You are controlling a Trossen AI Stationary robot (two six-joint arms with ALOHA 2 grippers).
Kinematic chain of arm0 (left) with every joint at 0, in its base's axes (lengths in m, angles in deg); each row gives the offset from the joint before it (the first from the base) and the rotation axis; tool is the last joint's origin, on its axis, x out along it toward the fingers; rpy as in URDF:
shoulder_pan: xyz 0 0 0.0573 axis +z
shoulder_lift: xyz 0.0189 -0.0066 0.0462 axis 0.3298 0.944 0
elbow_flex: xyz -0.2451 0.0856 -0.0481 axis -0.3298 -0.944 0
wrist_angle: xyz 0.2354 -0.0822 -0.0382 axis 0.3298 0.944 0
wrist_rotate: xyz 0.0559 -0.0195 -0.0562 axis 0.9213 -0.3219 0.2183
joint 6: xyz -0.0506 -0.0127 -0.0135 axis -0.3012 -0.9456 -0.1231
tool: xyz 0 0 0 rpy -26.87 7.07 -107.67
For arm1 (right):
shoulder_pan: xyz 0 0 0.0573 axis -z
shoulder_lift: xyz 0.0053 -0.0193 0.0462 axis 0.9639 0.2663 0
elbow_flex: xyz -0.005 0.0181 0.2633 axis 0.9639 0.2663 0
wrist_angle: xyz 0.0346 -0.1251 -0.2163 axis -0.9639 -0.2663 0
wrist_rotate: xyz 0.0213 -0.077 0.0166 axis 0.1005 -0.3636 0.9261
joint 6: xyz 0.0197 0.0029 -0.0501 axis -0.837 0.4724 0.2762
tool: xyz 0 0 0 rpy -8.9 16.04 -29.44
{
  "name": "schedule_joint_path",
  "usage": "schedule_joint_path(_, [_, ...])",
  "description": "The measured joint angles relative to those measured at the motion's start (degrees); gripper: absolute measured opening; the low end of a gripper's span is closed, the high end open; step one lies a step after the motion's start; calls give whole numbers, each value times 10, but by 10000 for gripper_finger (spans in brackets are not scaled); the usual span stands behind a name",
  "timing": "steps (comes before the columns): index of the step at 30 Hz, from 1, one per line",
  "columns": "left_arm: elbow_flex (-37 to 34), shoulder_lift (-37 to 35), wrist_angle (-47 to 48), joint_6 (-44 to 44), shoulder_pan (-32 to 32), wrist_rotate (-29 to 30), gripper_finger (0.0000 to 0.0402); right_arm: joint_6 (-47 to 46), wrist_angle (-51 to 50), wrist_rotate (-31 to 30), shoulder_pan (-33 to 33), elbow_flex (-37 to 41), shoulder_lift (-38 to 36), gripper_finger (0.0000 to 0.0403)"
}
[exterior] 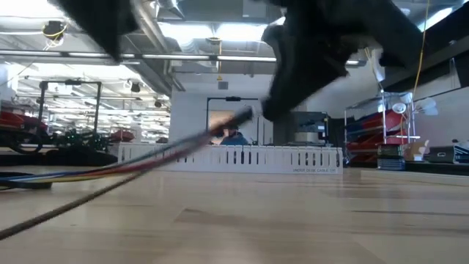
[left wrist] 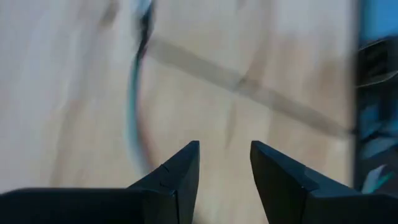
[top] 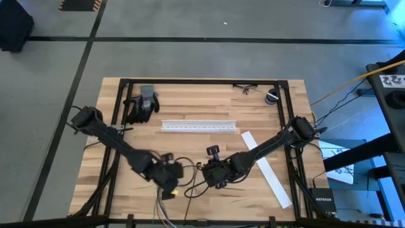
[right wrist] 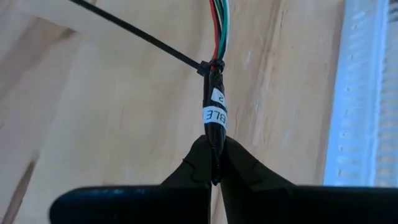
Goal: Ziptie cables
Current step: Wrap the cables together using a black ziptie
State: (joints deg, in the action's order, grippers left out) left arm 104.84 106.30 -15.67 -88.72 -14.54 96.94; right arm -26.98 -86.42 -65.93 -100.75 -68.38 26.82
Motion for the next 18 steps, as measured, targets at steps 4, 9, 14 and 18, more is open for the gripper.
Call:
schedule_joint_path(4, [-2, -2, 100, -82, -40, 58, 137, -28, 5, 5, 5, 37, 0, 10])
schedule_joint_path(9, [-2, -2, 122, -176, -101, 127, 137, -77, 49, 45, 12, 97, 0, 10])
schedule_joint_path(14, [-2, -2, 124, -200, -128, 145, 137, -129, 52, 49, 11, 124, 0, 35])
schedule_joint_path(18, [-2, -2, 124, -200, -126, 134, 137, -142, -11, 59, 11, 114, -8, 94])
